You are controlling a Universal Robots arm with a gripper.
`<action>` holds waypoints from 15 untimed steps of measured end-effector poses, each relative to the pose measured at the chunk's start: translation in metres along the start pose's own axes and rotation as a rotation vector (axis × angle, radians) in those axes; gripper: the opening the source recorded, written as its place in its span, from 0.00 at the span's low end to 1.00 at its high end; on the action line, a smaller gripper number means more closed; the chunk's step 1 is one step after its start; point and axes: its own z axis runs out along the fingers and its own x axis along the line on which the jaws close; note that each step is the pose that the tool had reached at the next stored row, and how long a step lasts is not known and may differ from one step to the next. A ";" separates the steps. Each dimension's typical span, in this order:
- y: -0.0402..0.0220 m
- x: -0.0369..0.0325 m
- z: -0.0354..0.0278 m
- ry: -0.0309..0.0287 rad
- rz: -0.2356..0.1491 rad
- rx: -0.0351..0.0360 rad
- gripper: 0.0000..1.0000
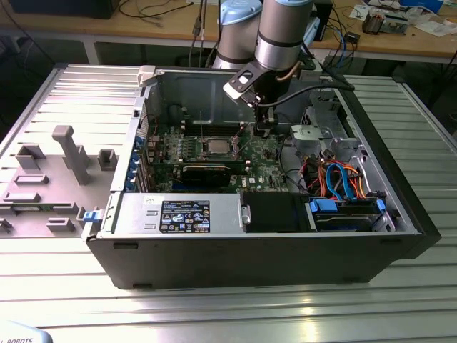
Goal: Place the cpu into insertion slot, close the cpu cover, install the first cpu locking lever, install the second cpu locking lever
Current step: 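Close the cpu cover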
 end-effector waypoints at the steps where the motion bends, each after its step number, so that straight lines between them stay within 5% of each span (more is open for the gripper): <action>1: -0.0007 0.0001 0.0000 0.0000 0.000 0.0000 0.11; 15: -0.0076 0.0004 0.0001 -0.0001 0.000 0.0001 0.11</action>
